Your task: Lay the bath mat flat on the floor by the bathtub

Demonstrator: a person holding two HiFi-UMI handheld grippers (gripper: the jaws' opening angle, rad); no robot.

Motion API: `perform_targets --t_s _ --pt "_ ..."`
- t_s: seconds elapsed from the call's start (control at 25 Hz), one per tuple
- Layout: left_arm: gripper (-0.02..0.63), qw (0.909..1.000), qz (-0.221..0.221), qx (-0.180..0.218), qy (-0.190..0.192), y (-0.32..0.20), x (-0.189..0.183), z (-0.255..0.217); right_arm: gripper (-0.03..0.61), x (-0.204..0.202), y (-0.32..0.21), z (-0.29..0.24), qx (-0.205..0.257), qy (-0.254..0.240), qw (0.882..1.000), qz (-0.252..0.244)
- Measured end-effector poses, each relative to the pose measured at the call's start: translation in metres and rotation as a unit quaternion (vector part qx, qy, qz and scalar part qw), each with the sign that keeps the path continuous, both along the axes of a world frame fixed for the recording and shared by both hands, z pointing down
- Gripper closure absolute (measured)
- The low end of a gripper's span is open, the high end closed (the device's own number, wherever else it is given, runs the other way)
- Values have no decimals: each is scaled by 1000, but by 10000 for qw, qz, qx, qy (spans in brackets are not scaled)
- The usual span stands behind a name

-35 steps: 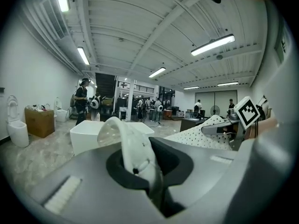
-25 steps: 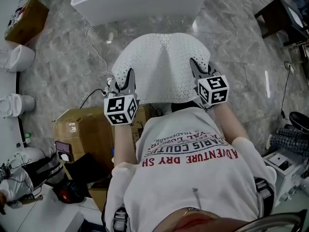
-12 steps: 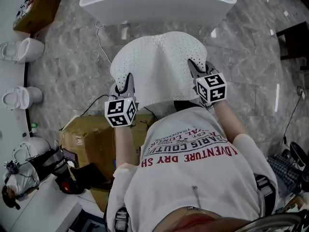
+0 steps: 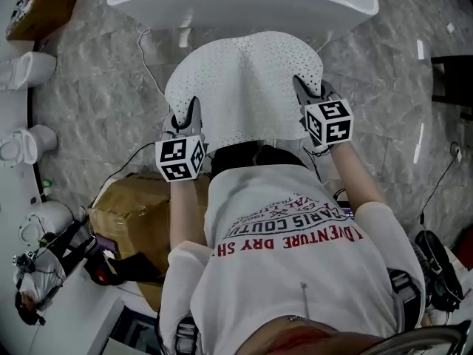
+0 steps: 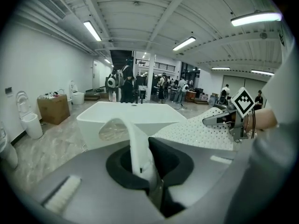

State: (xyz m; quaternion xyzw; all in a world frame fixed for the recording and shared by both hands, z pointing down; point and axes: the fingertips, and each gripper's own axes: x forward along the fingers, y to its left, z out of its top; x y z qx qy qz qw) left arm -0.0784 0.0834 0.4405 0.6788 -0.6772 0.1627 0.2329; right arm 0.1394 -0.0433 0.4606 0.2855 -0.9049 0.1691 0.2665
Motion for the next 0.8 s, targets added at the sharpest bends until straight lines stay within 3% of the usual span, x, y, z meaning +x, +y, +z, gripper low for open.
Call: perform_targets --t_s 0.56,0.8 --pt "592 9910 1042 -759 348 -179 -123 145 560 -95 -134 124 -882 775 9871 1088" --pt "594 9892 1065 -940 365 -218 -152 225 560 -120 -165 203 -1077 924 9822 1234"
